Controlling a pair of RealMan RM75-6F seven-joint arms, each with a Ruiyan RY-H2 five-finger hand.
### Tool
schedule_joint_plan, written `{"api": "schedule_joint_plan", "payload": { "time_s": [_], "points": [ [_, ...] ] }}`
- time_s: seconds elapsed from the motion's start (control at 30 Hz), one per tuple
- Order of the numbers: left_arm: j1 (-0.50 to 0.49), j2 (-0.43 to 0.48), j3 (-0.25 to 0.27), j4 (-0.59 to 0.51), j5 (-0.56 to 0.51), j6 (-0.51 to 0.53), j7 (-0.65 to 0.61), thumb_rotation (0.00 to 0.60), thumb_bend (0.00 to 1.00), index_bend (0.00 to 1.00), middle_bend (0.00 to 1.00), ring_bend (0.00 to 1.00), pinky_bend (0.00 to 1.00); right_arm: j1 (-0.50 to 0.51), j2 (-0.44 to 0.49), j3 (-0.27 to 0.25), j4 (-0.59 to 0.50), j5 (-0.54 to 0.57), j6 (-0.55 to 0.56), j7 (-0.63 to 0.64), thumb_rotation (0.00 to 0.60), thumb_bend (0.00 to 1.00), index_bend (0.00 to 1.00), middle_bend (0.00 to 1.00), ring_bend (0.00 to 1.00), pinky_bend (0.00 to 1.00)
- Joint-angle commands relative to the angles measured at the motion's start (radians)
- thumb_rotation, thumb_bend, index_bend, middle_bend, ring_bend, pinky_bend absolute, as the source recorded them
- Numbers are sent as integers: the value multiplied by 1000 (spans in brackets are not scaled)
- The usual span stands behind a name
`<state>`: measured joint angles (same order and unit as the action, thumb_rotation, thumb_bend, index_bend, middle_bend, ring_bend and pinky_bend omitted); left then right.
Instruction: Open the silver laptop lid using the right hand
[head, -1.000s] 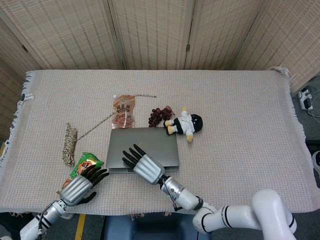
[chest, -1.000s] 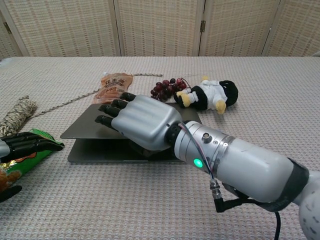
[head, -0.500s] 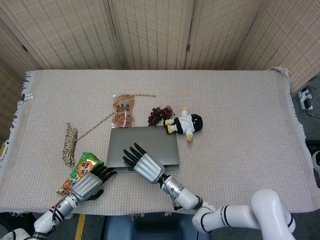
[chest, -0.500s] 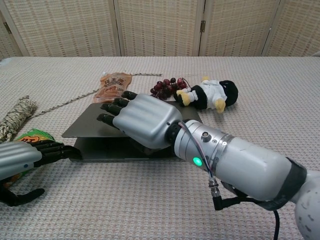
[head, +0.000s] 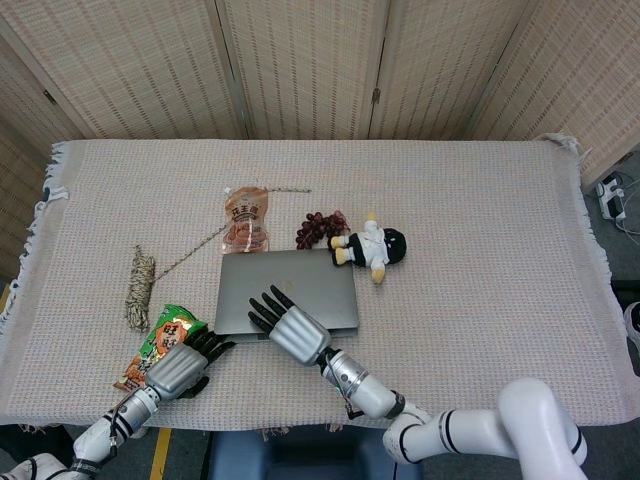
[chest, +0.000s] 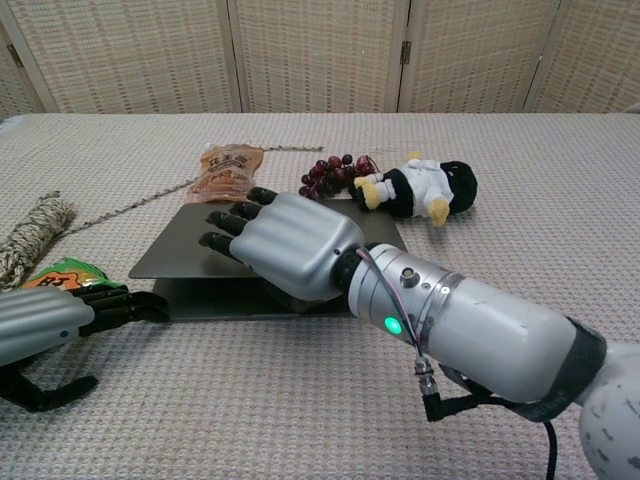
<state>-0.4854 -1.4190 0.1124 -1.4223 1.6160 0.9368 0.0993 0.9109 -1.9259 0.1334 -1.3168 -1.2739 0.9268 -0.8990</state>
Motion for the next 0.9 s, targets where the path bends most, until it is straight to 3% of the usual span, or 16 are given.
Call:
{"api": "schedule_joint_plan", "payload": {
  "time_s": [0.03, 0.5, 0.9],
  "points": [
    [-3, -1, 2, -1, -4, -3, 2, 600, 566, 24, 61, 29, 0, 0, -4, -1, 7, 6, -2, 3, 600, 638, 0, 0, 0, 0],
    [-13, 0, 9, -6, -23, -6, 11, 600, 566, 31, 62, 29, 0, 7, -4, 25, 63, 28, 6, 22, 600, 639, 0, 0, 0, 0],
    [-13, 5, 17, -8, -27, 7, 14, 600, 566, 35, 62, 29, 0, 13, 89, 96, -12, 68, 36, 42, 600, 638, 0, 0, 0, 0]
  ]
}}
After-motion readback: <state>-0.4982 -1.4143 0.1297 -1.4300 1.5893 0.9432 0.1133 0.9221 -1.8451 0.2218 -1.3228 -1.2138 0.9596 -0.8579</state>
